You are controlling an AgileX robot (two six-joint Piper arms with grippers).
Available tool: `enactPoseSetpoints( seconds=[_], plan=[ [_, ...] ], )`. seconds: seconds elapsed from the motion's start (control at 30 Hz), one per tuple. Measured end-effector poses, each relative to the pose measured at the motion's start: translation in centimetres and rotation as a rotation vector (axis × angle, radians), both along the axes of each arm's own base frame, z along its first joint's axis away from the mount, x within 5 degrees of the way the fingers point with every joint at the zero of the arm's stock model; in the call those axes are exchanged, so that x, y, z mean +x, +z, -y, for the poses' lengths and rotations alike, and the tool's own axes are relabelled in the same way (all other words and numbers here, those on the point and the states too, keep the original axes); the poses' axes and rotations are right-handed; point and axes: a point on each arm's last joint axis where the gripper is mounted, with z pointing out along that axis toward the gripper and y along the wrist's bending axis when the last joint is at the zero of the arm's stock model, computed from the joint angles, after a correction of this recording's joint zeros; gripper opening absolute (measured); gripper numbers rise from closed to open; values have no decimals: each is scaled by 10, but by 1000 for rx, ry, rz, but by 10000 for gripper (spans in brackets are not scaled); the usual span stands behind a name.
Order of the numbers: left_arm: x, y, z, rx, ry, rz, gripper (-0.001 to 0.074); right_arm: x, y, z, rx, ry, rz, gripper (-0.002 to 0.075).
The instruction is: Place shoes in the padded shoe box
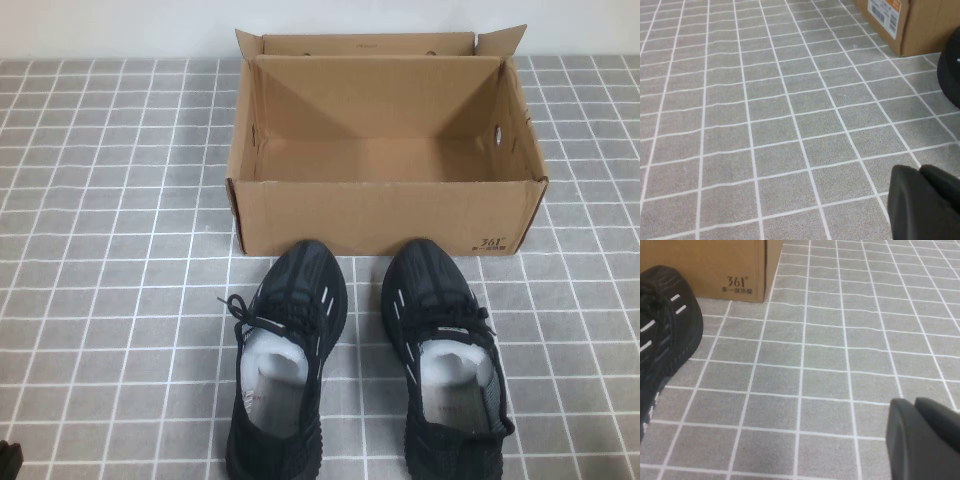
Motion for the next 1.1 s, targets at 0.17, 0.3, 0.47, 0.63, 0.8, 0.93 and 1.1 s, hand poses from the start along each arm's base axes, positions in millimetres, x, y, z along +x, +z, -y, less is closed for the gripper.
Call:
enactPoseSetpoints(
  seconds=[0.17, 0.3, 0.47, 0.63, 0.8, 0.93, 1.1],
  plan=[
    [0, 0, 0, 0, 0, 0, -4, 0, 0, 0, 0, 0, 0, -8],
    [0, 0, 0, 0, 0, 0, -4, 0, 0, 0, 0, 0, 0, -8],
    [0, 0, 0, 0, 0, 0, -4, 0, 0, 0, 0, 0, 0, -8],
    [0, 0, 0, 0, 0, 0, -4, 0, 0, 2, -43, -3, 1, -8],
    [0, 0, 0, 0, 0, 0, -4, 0, 0, 3, -83, -6, 2, -8],
    [0, 0, 0, 0, 0, 0, -4, 0, 0, 3, -89, -7, 2, -8],
    [0, 0, 0, 0, 0, 0, -4, 0, 0, 3, -89, -7, 2, -8]
  ],
)
